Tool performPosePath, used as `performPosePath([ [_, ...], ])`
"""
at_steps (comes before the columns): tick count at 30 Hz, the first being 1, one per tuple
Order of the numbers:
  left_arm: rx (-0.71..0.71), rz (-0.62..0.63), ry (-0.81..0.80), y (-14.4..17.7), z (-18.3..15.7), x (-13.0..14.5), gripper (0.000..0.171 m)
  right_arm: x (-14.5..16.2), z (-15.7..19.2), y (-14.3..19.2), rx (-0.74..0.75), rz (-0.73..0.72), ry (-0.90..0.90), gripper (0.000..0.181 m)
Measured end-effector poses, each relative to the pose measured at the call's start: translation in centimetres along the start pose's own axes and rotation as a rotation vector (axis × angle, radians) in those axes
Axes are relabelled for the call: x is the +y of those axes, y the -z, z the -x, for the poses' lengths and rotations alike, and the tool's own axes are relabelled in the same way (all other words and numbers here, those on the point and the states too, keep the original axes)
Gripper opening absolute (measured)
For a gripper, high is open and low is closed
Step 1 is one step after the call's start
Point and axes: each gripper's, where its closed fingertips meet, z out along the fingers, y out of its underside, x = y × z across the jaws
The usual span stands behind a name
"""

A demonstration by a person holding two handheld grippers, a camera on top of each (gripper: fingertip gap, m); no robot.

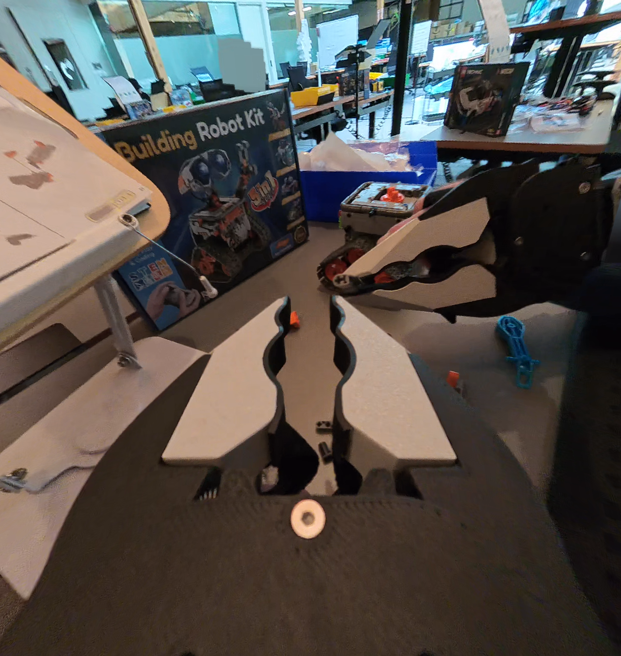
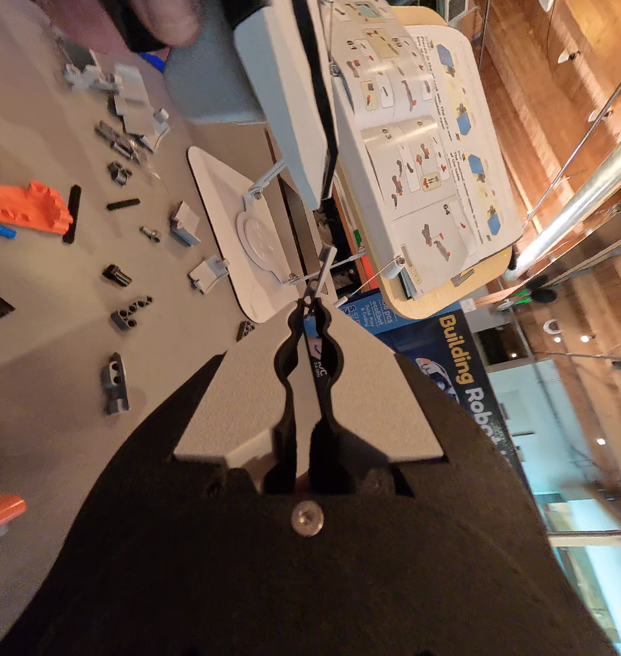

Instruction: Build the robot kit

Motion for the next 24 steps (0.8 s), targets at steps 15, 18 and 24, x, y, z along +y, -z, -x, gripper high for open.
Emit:
performPosePath([
  [15,0.058,0.097,-0.3,-1.7,-3.1,2.2,0.02,-0.6,2.7,0.3,-0.174,-0.038,-0.022,0.004],
  [18,0.088,0.097,-0.284,-1.7,-3.5,2.4,0.014,-0.7,3.3,0.5,-0.22,-0.044,-0.043,0.003],
  [24,0.104,0.05,-0.233,-1.5,-3.5,1.7,0.011,-0.9,2.9,0.5,-0.213,-0.066,-0.092,0.004],
])
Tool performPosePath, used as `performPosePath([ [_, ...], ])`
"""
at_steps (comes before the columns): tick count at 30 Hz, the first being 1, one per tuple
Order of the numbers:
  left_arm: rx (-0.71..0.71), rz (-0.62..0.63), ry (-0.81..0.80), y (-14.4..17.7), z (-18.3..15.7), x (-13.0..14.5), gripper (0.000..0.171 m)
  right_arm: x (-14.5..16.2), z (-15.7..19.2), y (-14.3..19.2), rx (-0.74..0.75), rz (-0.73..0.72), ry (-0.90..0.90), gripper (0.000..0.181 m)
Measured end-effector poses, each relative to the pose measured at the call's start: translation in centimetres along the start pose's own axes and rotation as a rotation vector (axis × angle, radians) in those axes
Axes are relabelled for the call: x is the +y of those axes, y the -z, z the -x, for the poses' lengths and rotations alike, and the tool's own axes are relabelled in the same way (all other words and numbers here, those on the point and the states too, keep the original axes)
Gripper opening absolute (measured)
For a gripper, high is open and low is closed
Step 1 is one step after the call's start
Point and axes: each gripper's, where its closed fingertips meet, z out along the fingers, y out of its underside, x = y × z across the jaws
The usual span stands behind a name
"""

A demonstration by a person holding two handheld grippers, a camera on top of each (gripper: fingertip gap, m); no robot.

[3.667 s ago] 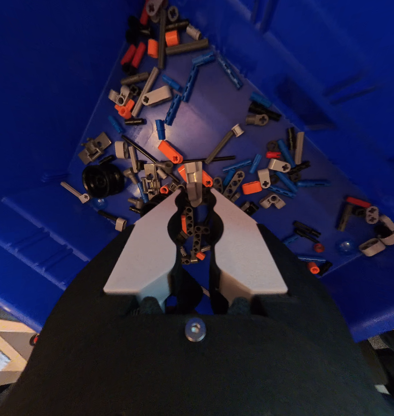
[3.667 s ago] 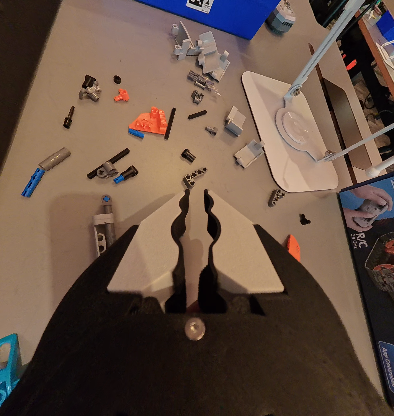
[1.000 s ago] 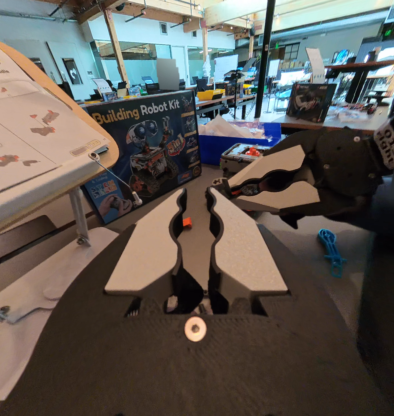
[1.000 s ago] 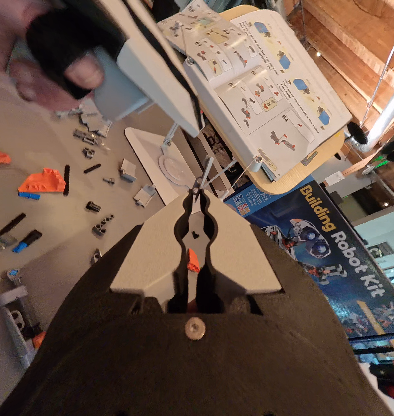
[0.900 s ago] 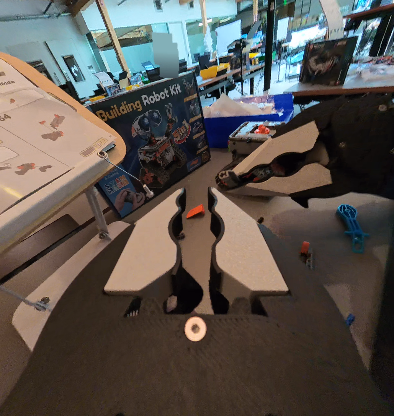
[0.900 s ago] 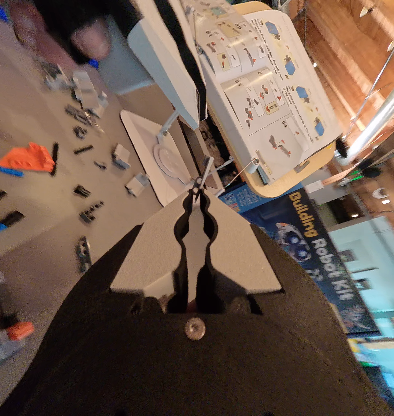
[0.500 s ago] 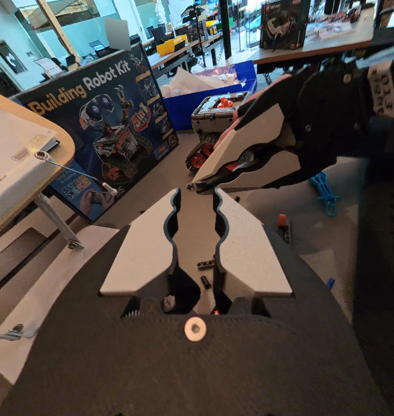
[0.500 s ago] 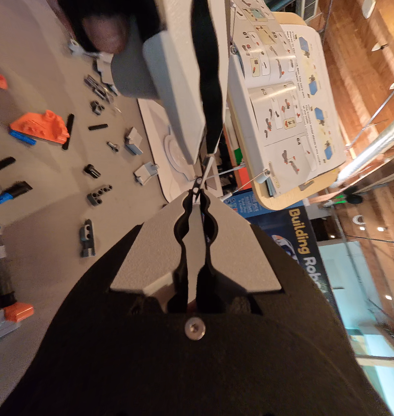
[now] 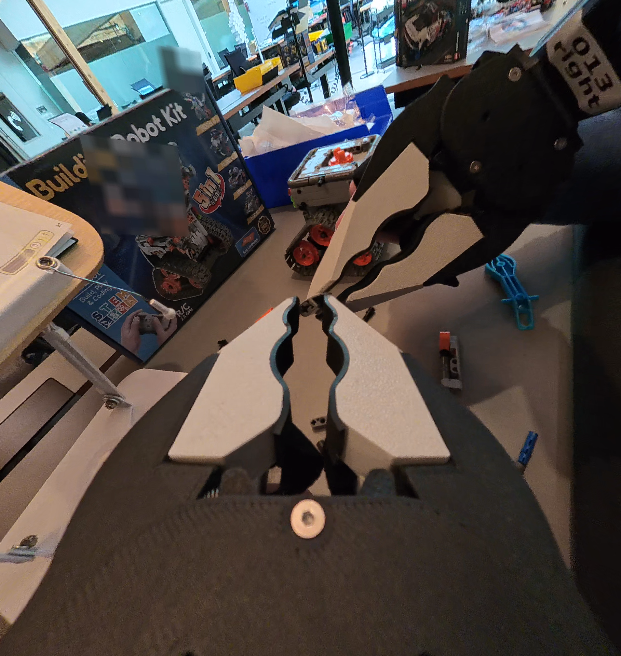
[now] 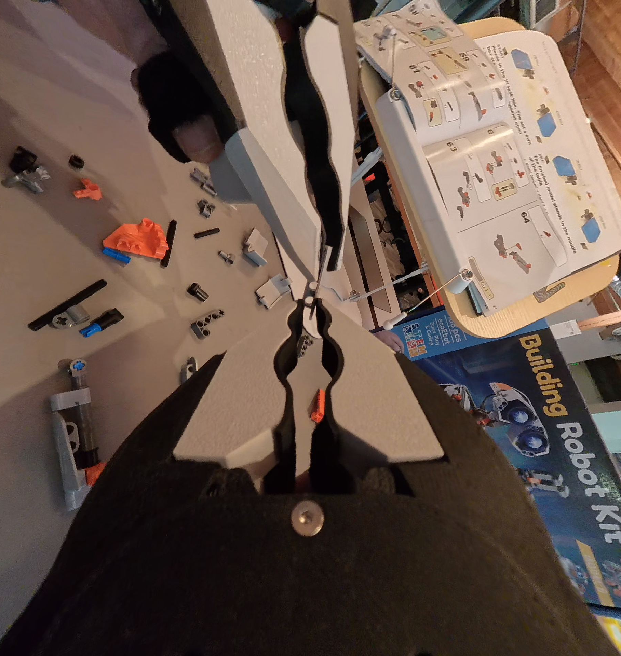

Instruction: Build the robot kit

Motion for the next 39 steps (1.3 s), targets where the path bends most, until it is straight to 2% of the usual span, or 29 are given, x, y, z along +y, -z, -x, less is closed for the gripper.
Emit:
performPosePath([
  [4,0.014,-0.088,0.102,0.3,0.5,-0.9,0.011,-0.5,-1.0,0.3,0.034,-0.041,-0.062,0.005],
  [6,0.006,-0.132,0.078,0.6,0.7,-1.2,0.011,-0.6,-1.5,0.4,0.07,-0.044,-0.059,0.008],
  [8,-0.024,-0.191,-0.039,1.1,0.6,-2.0,0.011,-0.9,-2.3,0.8,0.115,-0.062,-0.052,0.01],
  [11,-0.177,-0.269,-0.376,2.3,0.4,-3.8,0.01,-1.9,-3.2,1.6,0.165,-0.104,-0.035,0.011],
  [15,-0.237,-0.286,-0.503,2.7,-0.3,-4.7,0.01,-2.8,-2.8,2.1,0.161,-0.142,0.018,0.013],
  [22,-0.207,-0.283,-0.479,2.4,-0.7,-4.5,0.01,-4.0,-3.1,2.9,0.207,-0.178,0.062,0.013],
  [24,-0.203,-0.281,-0.478,2.3,-0.7,-4.4,0.011,-4.0,-2.8,2.7,0.201,-0.177,0.071,0.006],
  [35,-0.15,-0.256,-0.356,1.9,-0.3,-3.7,0.01,-3.5,-2.4,2.1,0.192,-0.143,0.084,0.004],
  [39,-0.171,-0.255,-0.329,2.2,0.3,-3.9,0.022,-3.1,-2.5,2.0,0.179,-0.136,0.057,0.004],
])
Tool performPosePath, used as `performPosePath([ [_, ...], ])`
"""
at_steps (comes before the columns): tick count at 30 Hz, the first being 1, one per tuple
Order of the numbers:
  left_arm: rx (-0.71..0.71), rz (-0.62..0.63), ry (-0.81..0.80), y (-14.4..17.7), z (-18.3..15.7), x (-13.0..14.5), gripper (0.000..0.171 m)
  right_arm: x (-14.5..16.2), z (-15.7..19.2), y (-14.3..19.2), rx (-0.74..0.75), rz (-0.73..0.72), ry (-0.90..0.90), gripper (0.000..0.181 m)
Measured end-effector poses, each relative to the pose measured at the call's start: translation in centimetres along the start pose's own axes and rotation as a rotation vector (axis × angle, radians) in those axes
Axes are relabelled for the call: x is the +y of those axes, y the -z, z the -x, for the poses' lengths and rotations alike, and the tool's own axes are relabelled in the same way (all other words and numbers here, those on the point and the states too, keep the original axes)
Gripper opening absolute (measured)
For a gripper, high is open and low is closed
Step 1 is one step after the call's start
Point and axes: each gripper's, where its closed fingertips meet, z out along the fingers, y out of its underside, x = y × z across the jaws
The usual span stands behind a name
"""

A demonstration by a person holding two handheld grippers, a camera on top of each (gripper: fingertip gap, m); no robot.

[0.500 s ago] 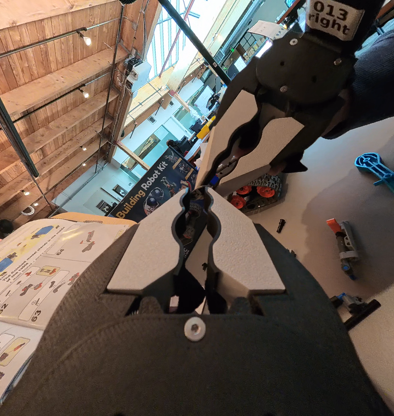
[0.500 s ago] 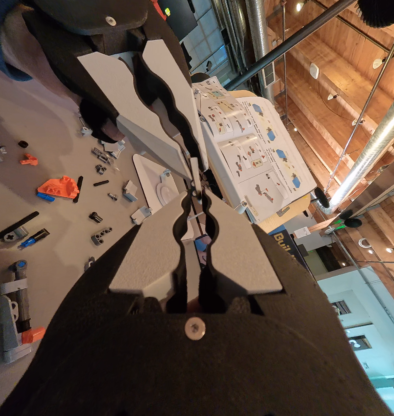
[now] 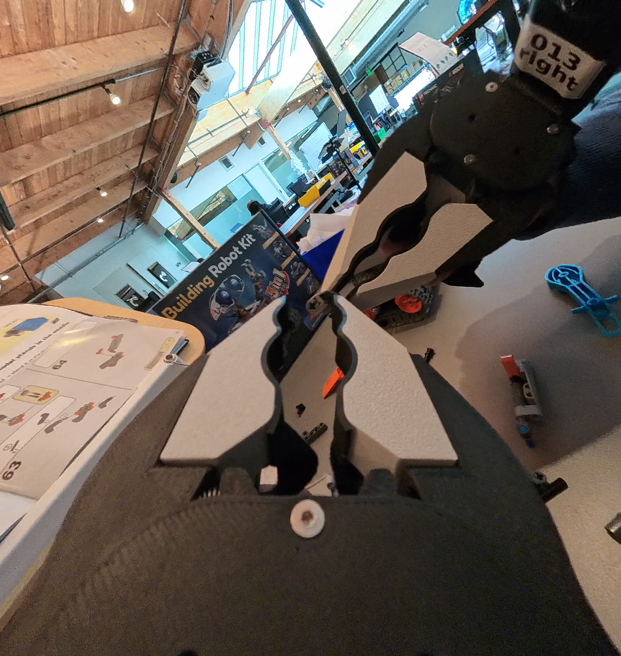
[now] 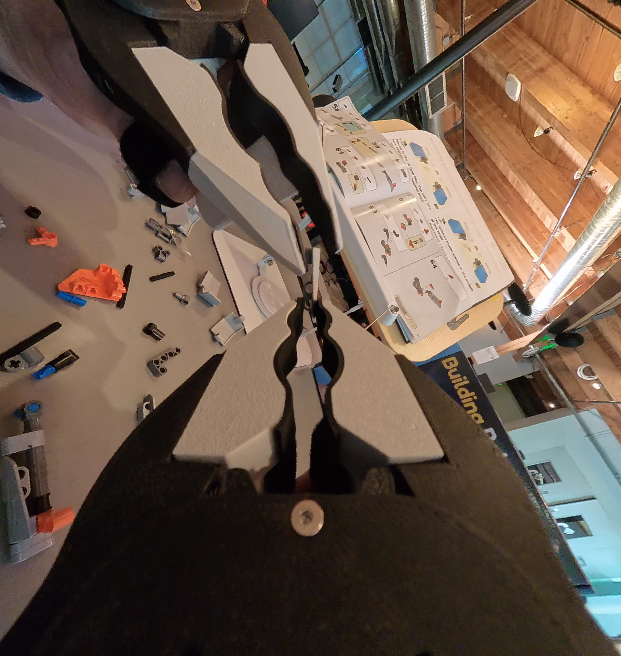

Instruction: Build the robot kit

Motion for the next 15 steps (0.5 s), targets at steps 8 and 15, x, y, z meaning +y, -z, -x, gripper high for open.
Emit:
performPosePath([
  [8,-0.039,0.116,-0.022,2.1,1.9,-1.0,0.027,1.2,0.5,-0.3,-0.055,0.017,-0.065,0.004],
  [15,0.107,0.499,0.063,6.4,-0.1,3.7,0.028,3.1,2.1,-0.6,-0.133,0.061,-0.092,0.004],
])
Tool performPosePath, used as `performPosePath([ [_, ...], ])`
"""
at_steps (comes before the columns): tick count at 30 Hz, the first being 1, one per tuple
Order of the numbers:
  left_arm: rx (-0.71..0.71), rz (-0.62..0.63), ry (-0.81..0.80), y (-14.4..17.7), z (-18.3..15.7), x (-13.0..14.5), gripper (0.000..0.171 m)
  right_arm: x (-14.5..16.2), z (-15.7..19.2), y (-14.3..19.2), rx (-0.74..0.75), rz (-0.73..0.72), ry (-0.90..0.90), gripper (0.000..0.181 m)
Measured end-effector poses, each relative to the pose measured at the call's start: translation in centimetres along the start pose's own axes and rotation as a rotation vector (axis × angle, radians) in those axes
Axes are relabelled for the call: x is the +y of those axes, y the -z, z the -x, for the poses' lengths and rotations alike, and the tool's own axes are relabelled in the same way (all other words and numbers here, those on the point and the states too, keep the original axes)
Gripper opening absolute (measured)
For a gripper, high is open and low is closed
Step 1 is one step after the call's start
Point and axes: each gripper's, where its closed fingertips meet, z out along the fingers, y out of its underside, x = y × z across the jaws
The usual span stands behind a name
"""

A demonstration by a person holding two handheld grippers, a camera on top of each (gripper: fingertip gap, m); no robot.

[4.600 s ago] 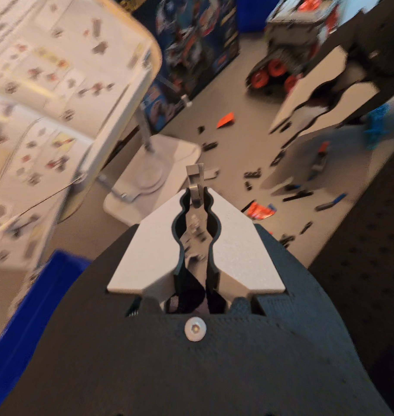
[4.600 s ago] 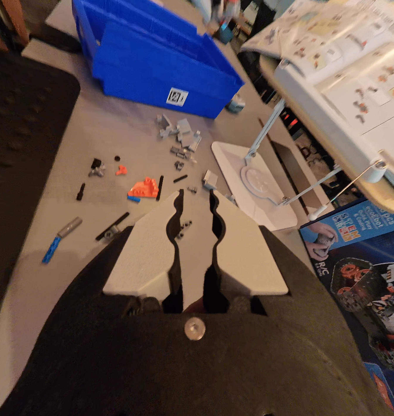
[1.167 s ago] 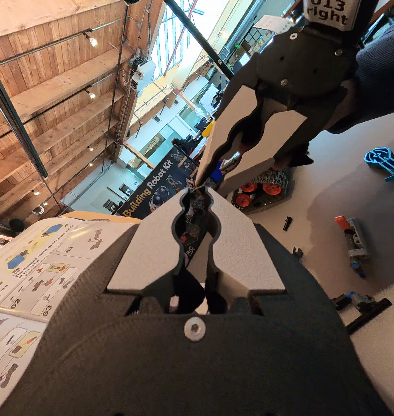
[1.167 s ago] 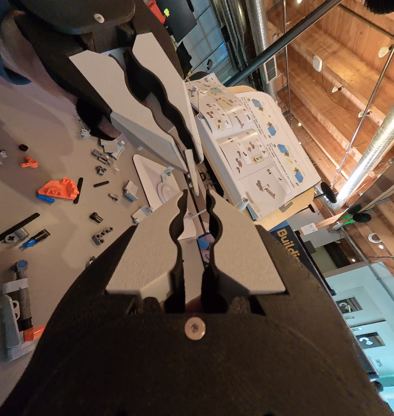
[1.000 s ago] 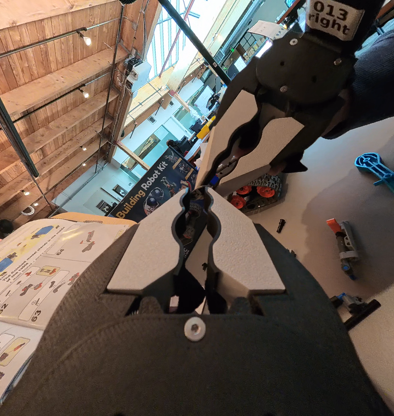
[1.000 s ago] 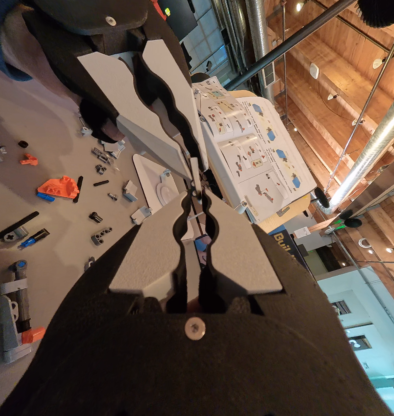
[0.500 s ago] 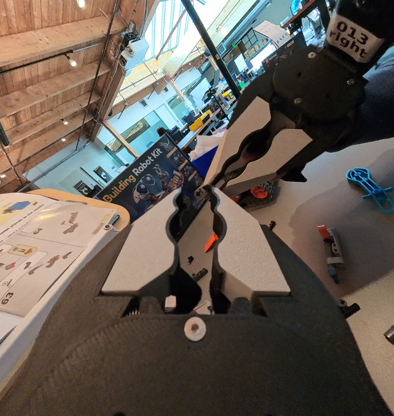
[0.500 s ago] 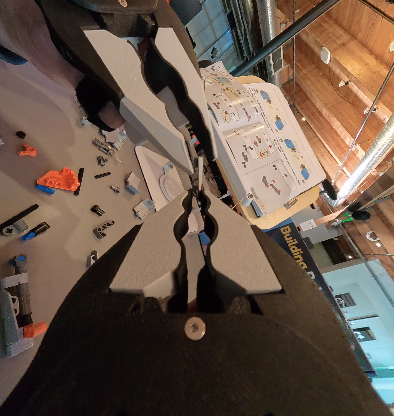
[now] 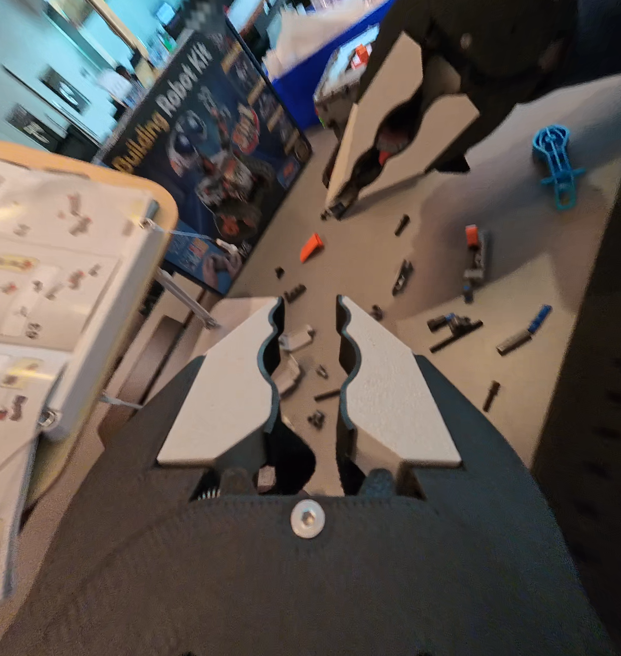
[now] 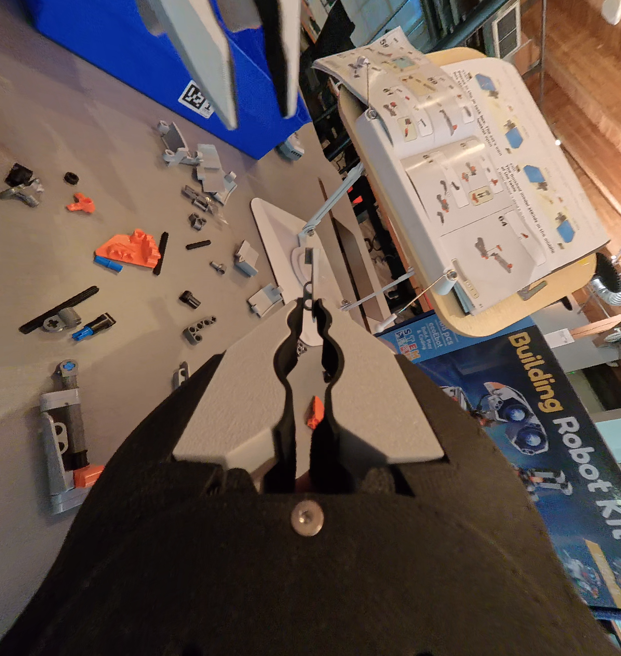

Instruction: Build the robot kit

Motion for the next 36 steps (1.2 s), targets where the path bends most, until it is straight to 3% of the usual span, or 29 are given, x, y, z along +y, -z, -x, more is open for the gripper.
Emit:
performPosePath([
  [9,0.249,0.199,0.095,-0.9,-6.5,4.8,0.027,1.2,2.1,-0.4,-0.1,0.039,0.003,0.004],
  [13,0.295,0.258,0.075,-0.9,-8.0,6.0,0.024,1.6,2.2,-0.4,-0.122,0.047,-0.013,0.004],
  [19,0.324,0.397,0.11,1.3,-8.0,8.7,0.024,2.0,2.9,0.1,-0.161,0.054,-0.01,0.004],
  [27,0.3,0.559,0.08,0.1,-7.7,11.7,0.018,1.4,3.5,0.1,-0.175,0.041,-0.005,0.004],
  [36,0.349,0.551,0.121,-1.0,-8.8,12.2,0.006,0.5,4.1,0.2,-0.224,-0.004,-0.09,0.004],
])
